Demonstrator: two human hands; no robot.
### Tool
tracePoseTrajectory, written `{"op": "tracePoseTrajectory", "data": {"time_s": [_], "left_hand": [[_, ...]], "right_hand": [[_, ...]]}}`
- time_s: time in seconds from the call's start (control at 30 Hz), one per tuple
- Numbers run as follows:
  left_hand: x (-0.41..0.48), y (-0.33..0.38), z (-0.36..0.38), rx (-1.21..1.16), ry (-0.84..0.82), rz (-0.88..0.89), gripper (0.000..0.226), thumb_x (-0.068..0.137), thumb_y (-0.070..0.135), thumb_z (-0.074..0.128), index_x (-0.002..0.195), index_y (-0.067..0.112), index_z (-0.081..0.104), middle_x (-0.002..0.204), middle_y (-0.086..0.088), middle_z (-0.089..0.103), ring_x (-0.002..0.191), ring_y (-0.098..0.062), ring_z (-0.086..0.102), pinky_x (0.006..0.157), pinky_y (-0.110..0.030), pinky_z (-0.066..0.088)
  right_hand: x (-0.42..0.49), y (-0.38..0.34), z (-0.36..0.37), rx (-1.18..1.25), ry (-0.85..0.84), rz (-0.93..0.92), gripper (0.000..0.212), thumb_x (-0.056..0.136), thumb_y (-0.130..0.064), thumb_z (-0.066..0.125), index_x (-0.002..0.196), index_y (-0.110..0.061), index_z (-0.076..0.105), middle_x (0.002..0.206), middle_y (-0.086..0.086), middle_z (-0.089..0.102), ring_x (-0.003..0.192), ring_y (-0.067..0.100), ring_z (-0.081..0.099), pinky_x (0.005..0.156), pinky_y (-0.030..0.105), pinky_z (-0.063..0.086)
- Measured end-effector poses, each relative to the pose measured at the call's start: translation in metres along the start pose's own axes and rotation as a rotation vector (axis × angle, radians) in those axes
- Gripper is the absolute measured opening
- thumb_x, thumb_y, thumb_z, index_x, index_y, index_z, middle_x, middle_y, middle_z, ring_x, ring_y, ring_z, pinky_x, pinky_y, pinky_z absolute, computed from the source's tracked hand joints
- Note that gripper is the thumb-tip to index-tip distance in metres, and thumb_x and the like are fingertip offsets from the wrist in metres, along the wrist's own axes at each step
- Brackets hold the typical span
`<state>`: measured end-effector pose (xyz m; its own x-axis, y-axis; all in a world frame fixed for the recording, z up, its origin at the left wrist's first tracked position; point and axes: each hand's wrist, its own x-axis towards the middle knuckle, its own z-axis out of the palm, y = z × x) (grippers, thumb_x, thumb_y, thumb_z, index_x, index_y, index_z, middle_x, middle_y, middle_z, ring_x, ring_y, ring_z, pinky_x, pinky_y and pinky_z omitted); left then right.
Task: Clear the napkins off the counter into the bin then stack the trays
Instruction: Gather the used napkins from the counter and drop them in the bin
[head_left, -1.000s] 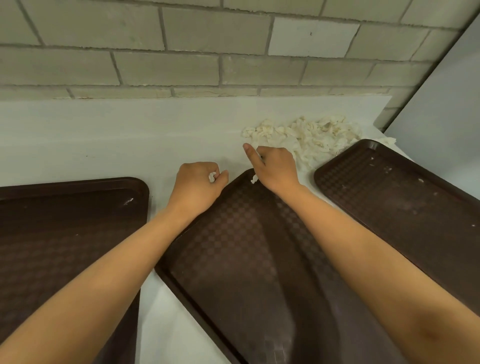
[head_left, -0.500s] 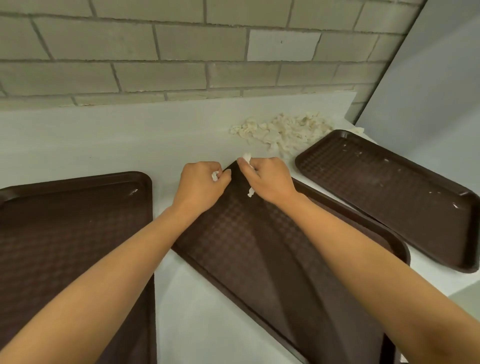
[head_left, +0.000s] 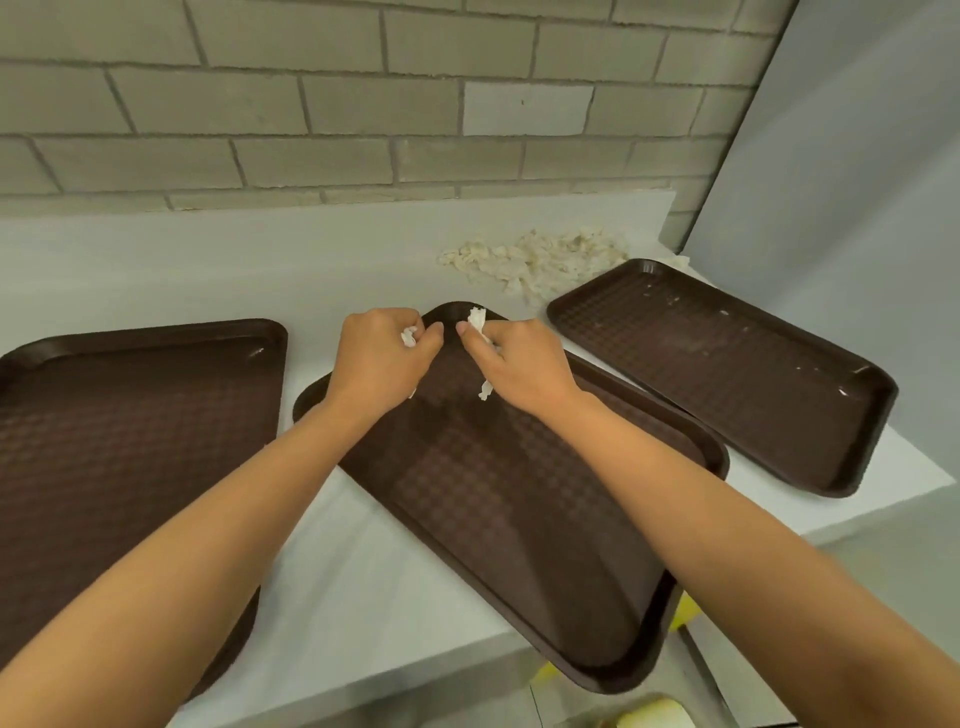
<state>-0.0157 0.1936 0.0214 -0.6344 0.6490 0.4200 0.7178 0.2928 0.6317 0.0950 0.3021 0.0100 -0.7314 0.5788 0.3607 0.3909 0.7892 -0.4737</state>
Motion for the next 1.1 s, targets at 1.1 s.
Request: {"op": "tracePoseTrajectory", "data": {"time_s": [1.1], "left_hand": [[-0.256, 0.157, 0.024, -0.117, 0.018, -0.08, 0.038, 0.088, 0.029, 0.059, 0.059, 0.005, 0.06, 0.053, 0.001, 0.058, 0.053, -0.008, 0.052, 0.052, -0.009, 0.035]], "right_hand": [[-0.27, 0.056, -0.117, 0.149, 0.023, 0.035, 0.053, 0.095, -0.04, 0.046, 0.051, -0.012, 0.036, 0.044, -0.003, 0.033, 0.048, 0.016, 0.035, 0.051, 0.035, 0.027]]}}
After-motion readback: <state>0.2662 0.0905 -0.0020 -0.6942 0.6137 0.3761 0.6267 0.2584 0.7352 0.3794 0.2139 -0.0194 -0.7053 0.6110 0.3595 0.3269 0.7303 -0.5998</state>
